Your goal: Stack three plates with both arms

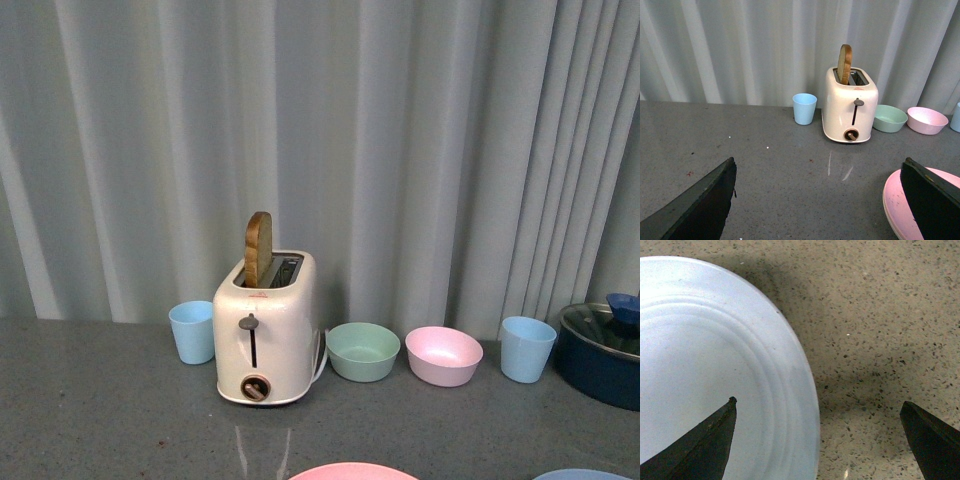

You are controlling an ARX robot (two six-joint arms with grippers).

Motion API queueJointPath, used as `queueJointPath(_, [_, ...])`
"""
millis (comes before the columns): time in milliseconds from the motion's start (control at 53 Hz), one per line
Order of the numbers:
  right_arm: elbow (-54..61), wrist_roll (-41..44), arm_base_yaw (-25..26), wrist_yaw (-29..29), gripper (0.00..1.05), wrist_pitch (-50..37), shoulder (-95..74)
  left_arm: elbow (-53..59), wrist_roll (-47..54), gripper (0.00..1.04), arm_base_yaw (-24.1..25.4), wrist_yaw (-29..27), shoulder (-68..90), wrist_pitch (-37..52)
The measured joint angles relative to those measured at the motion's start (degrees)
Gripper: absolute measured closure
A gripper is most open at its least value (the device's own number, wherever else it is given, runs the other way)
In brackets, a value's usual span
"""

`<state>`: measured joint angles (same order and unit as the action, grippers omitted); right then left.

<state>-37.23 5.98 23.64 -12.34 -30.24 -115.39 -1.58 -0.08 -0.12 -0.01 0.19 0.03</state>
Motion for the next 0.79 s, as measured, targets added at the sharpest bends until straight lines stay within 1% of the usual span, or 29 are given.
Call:
queueJointPath(208, [0.0,-0.4,-0.6,-1.3,0.07,0.2,-1.6,0.0,0.0,0.07,0.0,0.0,0.0,0.0])
queueJointPath(472, [0.0,-0.9,-0.5,-1.4,0.07,1.0,-4.1,0.0,0.0,0.07,0.0,0.0,0.0,0.0])
queueJointPath(548, [0.0,-1.0,-0.4,-1.3,0.21,1.1,-4.1,0.0,0.0,0.07,0.0,0.0,0.0,0.0])
queueJointPath(567, [0.0,-1.0,-0.4,-1.3,0.26,1.1,-4.2,0.0,0.0,0.07,0.0,0.0,0.0,0.0])
queueJointPath(623, [0.0,-1.0,-0.3,-1.3,0.33,1.1,-4.2,0.0,0.0,0.07,0.0,0.0,0.0,0.0])
queueJointPath(661, [0.0,-1.1,-0.2,-1.3,0.4,1.1,-4.2,0.0,0.0,0.07,0.0,0.0,0.0,0.0])
queueJointPath(718, [0.0,-1.0,-0.1,-1.3,0.48,1.1,-4.2,0.0,0.0,0.07,0.0,0.0,0.0,0.0])
queueJointPath(793, [0.0,-1.1,0.0,-1.3,0.6,1.1,-4.2,0.0,0.0,0.07,0.0,0.0,0.0,0.0])
